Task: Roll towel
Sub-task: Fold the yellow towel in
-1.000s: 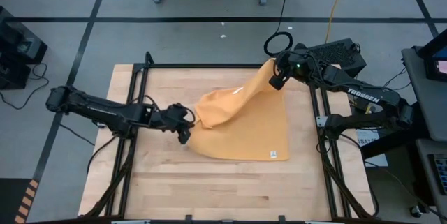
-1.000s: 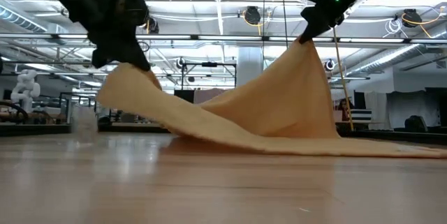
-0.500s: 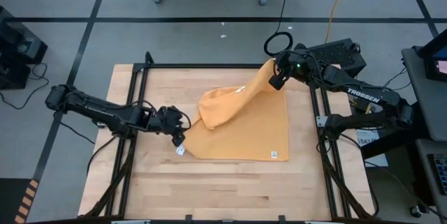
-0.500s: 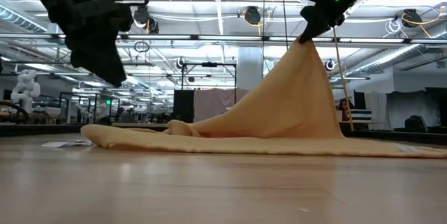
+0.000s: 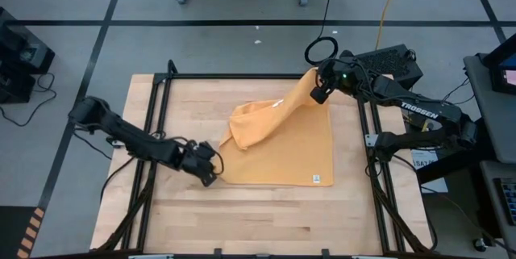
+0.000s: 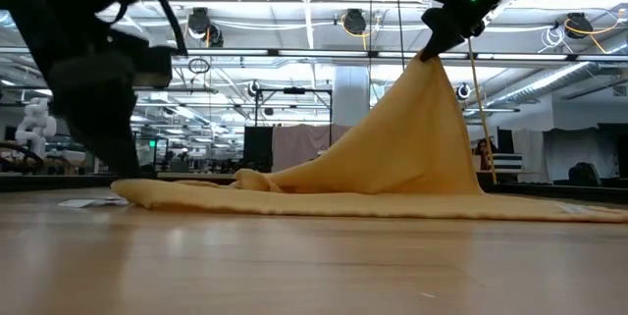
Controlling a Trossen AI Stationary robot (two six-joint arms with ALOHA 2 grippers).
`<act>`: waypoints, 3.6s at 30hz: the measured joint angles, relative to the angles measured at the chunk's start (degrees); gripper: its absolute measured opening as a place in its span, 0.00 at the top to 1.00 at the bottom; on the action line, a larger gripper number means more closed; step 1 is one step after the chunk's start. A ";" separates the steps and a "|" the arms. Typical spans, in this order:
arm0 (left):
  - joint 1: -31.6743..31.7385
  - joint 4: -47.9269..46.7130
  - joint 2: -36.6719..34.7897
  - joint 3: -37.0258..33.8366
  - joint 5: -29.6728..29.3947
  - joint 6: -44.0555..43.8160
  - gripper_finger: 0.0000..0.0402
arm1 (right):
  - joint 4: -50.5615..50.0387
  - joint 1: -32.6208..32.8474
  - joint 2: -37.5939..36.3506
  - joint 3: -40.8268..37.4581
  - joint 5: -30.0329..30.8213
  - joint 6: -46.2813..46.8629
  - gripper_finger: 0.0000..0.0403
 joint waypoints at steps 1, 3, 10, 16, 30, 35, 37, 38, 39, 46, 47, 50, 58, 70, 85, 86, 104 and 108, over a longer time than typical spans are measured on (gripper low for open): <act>-0.19 0.16 1.30 0.00 0.02 -0.26 0.53 | 0.00 0.00 0.00 0.00 -0.01 0.00 1.00; -0.44 1.43 3.49 -0.02 0.69 -0.72 0.53 | 0.02 -0.02 0.00 0.00 0.00 0.02 1.00; -0.61 6.89 3.83 0.67 3.14 2.14 0.53 | 0.32 -0.02 0.00 0.00 0.00 -0.13 1.00; -2.05 4.75 -2.90 1.73 -0.39 3.08 0.53 | 0.38 -0.02 0.00 0.00 0.00 -0.16 1.00; -15.45 3.44 1.33 0.20 -9.82 -4.31 0.53 | 0.58 -0.02 -0.01 0.00 -0.02 -0.13 1.00; -16.59 11.80 5.27 0.23 -12.19 -4.72 0.45 | 0.92 -0.02 -0.01 0.00 -0.02 -1.03 1.00; -16.58 12.98 6.97 0.32 -14.27 -3.44 0.38 | 0.94 0.00 -0.02 0.00 -0.02 -1.03 1.00; -16.27 12.91 7.62 0.21 -15.40 -1.38 0.34 | 1.02 -0.02 -0.02 0.00 0.00 -1.05 1.00; -15.67 13.16 8.31 0.20 -15.86 0.35 0.31 | 1.13 -0.02 -0.01 0.00 -0.01 -1.07 1.00; -11.48 16.28 9.51 0.18 -8.15 4.76 0.29 | 1.39 0.00 -0.02 0.00 -0.02 -1.21 1.00; -11.17 17.50 9.60 0.18 -8.20 5.95 0.33 | 1.27 -0.02 -0.02 0.00 -0.02 -1.22 1.00; -10.91 18.79 9.08 0.23 -8.99 9.76 0.53 | 1.38 -0.01 -0.02 0.00 -0.01 -1.25 1.00; -9.17 12.84 3.92 0.26 -3.11 5.27 0.97 | 1.18 0.00 -0.02 0.00 0.00 -2.14 1.00; -12.79 7.18 3.79 0.07 -5.08 -1.57 0.43 | 1.43 0.00 -0.02 0.00 0.00 -2.09 1.00; -12.86 12.44 10.21 0.03 -12.63 3.46 0.51 | 1.22 0.00 -0.02 0.00 0.00 -1.92 1.00; -12.74 12.71 10.21 0.00 -13.05 3.79 0.56 | 1.23 0.00 -0.02 0.00 0.00 -1.92 1.00; -12.33 17.34 3.00 0.00 0.75 9.05 0.99 | 1.22 0.00 -0.02 0.00 0.00 -1.97 1.00; -12.44 16.95 -0.02 0.00 7.20 9.09 0.99 | 1.25 0.00 -0.02 0.00 0.00 -1.93 1.00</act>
